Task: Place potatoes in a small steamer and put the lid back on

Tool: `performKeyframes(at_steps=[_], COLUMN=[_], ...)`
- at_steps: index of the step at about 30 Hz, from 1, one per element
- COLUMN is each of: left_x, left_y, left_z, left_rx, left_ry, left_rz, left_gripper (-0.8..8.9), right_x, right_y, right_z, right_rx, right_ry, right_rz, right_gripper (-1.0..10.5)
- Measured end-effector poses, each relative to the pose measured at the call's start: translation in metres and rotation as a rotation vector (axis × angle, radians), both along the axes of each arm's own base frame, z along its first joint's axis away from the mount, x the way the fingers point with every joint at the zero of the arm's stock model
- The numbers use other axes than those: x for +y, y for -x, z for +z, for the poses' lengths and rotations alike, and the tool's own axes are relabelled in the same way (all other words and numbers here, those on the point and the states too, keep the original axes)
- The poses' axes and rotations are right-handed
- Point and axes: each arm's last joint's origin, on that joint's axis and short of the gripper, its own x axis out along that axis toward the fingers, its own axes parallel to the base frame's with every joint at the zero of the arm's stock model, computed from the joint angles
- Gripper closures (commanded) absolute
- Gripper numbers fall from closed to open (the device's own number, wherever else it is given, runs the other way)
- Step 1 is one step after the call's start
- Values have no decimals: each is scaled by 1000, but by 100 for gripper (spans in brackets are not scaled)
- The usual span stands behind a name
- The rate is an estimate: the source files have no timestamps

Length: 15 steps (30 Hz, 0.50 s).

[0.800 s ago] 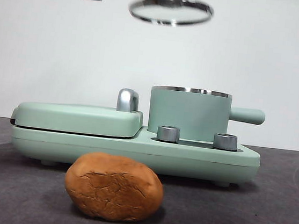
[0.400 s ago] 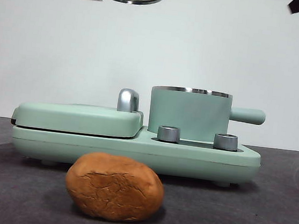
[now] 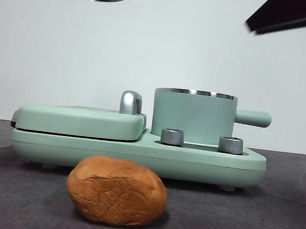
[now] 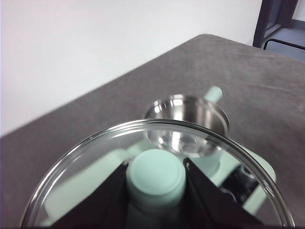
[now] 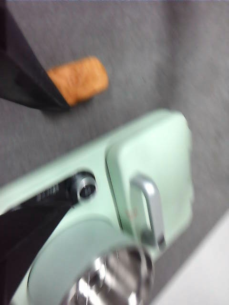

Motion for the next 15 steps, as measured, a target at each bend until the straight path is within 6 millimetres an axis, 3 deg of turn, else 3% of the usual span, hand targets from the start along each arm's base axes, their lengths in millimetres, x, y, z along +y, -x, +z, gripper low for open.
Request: performKeyframes(at_steps=[7, 15], left_x=[11, 16], left_y=[28, 41], left_z=[-31, -23], left_rx=[83, 45], left_ry=[37, 75], left_rz=[61, 76], left_gripper=[796, 796], right_x=[45, 88], right_y=[-3, -9], right_z=[-18, -45], right_rx=[109, 181], right_ry=[140, 291], right_rz=[132, 189], right_gripper=[605, 588])
